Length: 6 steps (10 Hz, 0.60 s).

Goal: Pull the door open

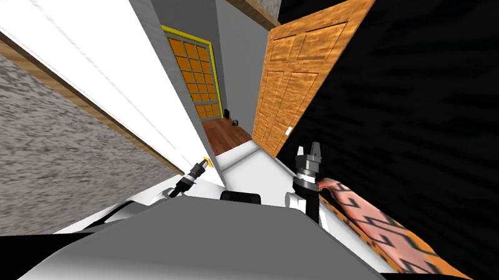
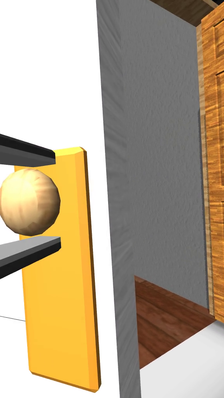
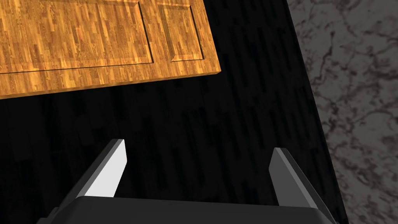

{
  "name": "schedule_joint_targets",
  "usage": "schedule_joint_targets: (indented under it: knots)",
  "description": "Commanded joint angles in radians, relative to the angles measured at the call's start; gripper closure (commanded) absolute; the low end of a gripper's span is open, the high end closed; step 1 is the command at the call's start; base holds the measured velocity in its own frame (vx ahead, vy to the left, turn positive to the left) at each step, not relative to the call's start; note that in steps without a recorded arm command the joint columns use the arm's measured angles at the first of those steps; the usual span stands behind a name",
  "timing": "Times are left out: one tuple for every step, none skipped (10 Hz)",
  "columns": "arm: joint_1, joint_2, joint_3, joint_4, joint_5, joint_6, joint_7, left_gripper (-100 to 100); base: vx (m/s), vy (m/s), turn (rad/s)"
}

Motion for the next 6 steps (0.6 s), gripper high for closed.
schedule_joint_targets:
  knots:
    - [0.010, 0.009, -0.003, 0.010, -0.001, -0.024, 0.005, 100, -0.144, 0.038, -0.182]
    - [0.012, 0.011, -0.004, 0.013, -0.001, -0.031, 0.006, 100, -0.191, 0.095, -0.170]
    - [0.019, 0.017, -0.006, 0.020, -0.002, -0.047, 0.009, 100, -0.173, 0.094, -0.149]
    - [0.026, 0.024, -0.008, 0.028, -0.002, -0.063, 0.013, 100, -0.184, 0.087, -0.153]
    - [0.029, 0.027, -0.009, 0.031, -0.003, -0.072, 0.014, 100, -0.150, 0.068, -0.113]
    - [0.029, 0.027, -0.009, 0.031, -0.003, -0.072, 0.014, 100, -0.100, 0.037, -0.017]
